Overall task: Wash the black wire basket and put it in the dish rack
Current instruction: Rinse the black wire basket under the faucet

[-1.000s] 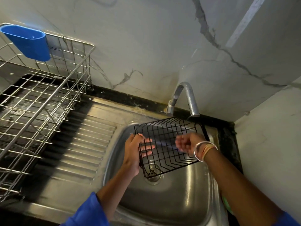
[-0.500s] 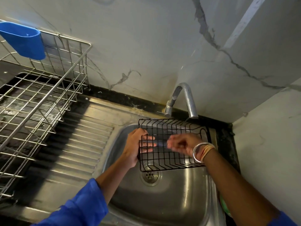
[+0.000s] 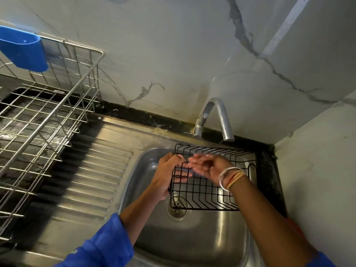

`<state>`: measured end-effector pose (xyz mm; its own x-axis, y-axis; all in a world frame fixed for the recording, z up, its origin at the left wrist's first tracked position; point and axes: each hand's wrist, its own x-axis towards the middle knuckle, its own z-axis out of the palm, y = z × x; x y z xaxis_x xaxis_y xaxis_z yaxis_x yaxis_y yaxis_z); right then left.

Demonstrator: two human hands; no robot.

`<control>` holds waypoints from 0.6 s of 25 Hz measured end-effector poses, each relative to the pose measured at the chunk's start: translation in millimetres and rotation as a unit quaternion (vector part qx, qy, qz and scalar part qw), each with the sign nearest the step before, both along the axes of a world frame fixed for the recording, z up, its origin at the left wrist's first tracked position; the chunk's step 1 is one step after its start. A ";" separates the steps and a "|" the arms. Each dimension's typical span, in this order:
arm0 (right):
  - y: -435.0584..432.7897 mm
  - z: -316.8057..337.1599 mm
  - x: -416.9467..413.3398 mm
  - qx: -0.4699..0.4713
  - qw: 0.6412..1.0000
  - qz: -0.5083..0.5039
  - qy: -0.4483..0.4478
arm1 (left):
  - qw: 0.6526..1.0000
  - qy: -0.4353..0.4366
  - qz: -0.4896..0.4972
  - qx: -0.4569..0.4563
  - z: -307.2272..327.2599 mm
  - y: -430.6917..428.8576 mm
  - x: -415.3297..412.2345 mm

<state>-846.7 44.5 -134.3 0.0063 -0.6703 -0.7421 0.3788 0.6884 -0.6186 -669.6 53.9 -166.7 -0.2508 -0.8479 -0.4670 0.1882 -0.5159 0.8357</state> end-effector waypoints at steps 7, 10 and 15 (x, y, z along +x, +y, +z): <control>-11.1 0.6 12.2 0.021 0.999 -0.024 -0.012 | 0.998 0.037 -0.017 0.053 3.9 -2.4 -7.0; -14.8 8.7 3.8 0.021 0.999 -0.043 0.001 | 0.996 0.043 -0.032 0.073 7.9 -3.9 -6.6; -12.7 14.3 -24.1 0.030 0.996 -0.066 0.055 | 0.996 0.039 -0.036 0.077 6.3 -13.4 -3.0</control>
<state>-870.9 31.9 -120.0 -0.1614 -0.6140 -0.7726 0.4005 0.6748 -0.6199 -672.6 40.5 -160.5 -0.3485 -0.7460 -0.5675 0.2080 -0.6519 0.7292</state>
